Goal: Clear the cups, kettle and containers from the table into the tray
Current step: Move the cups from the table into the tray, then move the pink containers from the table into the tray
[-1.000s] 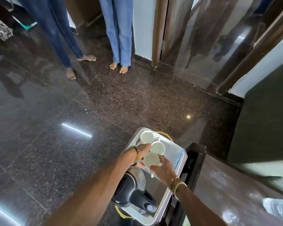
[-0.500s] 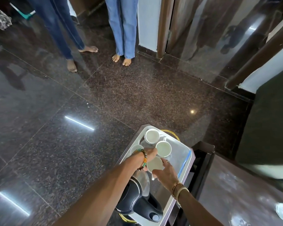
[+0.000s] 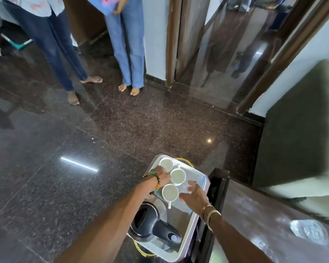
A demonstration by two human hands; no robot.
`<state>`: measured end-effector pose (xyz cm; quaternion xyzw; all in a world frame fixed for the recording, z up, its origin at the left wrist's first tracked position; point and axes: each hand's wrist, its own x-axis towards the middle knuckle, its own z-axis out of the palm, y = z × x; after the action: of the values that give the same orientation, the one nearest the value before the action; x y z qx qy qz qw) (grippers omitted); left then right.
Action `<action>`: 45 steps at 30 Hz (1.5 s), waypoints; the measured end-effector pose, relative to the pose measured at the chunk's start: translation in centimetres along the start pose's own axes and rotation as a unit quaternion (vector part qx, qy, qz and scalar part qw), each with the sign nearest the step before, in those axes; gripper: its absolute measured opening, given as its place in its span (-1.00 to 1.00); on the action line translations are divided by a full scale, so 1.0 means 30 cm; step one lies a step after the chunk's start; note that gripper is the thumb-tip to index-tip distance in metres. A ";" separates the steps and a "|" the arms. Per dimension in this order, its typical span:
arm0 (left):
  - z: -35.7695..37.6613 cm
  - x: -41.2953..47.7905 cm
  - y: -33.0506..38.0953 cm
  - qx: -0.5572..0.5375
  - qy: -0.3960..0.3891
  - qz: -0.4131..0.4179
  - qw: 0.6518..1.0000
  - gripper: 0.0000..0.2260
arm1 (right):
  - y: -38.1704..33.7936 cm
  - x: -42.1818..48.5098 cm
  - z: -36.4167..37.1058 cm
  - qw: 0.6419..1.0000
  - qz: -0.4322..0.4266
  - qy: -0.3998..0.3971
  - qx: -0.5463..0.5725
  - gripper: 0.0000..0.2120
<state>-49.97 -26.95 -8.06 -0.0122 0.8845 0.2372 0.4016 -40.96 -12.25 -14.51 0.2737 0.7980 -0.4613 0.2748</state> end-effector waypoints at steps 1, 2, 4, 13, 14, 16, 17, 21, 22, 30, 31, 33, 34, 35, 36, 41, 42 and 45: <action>-0.006 -0.007 0.005 0.008 0.002 0.010 1.000 -0.74 | -0.012 -0.033 -0.032 1.000 -0.009 0.014 -0.024 -0.33; -0.014 -0.022 0.013 0.011 0.015 0.025 1.000 -0.81 | -0.025 -0.060 -0.059 0.998 -0.020 0.025 -0.051 -0.34; -0.030 -0.057 0.043 0.018 0.040 0.060 0.997 -0.79 | -0.046 -0.137 -0.107 0.993 -0.045 0.052 -0.091 -0.36; -0.032 -0.228 0.296 0.050 0.072 0.210 0.974 -0.72 | -0.047 -0.457 -0.297 0.958 -0.120 0.216 -0.148 -0.38; -0.033 -0.256 0.338 0.060 0.077 0.226 0.969 -0.72 | -0.040 -0.495 -0.342 0.951 -0.121 0.238 -0.155 -0.36; -0.033 -0.319 0.435 0.078 0.099 0.269 0.955 -0.74 | -0.022 -0.579 -0.448 0.934 -0.126 0.295 -0.161 -0.34; -0.031 -0.347 0.480 0.084 0.115 0.289 0.947 -0.73 | -0.014 -0.617 -0.500 0.924 -0.129 0.323 -0.161 -0.34; 0.049 -0.508 0.677 0.101 0.153 0.367 0.912 -0.72 | 0.076 -0.816 -0.698 0.882 -0.124 0.431 -0.147 -0.33; 0.079 -0.547 0.717 0.097 0.159 0.378 0.907 -0.72 | 0.106 -0.856 -0.732 0.873 -0.121 0.449 -0.145 -0.33; 0.523 -0.856 0.878 0.105 0.132 0.465 0.869 -0.71 | 0.546 -1.232 -0.816 0.841 -0.047 0.525 -0.122 -0.31; 0.590 -0.903 0.883 0.116 0.128 0.471 0.865 -0.70 | 0.622 -1.284 -0.812 0.839 -0.038 0.530 -0.119 -0.31; 0.680 -0.970 0.902 0.144 0.120 0.485 0.854 -0.69 | 0.729 -1.368 -0.810 0.831 -0.026 0.543 -0.121 -0.31; 0.761 -1.034 0.925 0.165 0.115 0.505 0.840 -0.68 | 0.816 -1.446 -0.807 0.828 -0.013 0.548 -0.116 -0.31; 0.823 -1.089 0.955 0.180 0.114 0.519 0.828 -0.68 | 0.882 -1.513 -0.809 0.825 -0.004 0.553 -0.114 -0.31; 0.850 -1.120 0.986 0.181 0.117 0.527 0.822 -0.67 | 0.913 -1.552 -0.822 0.821 -0.001 0.558 -0.120 -0.31; 1.184 -1.443 1.147 0.180 0.075 0.614 0.765 -0.65 | 1.203 -1.899 -0.891 0.773 0.064 0.626 -0.080 -0.35; 1.238 -1.489 1.171 0.180 0.069 0.627 0.755 -0.65 | 1.245 -1.948 -0.905 0.763 0.077 0.639 -0.068 -0.35; 1.418 -1.599 1.226 0.190 0.036 0.650 0.735 -0.65 | 1.385 -2.071 -0.917 0.734 0.117 0.668 -0.032 -0.35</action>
<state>4.67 15.84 17.33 0.6338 0.7176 0.2664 0.1112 26.04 18.41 15.73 0.5940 0.7518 -0.0982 -0.2688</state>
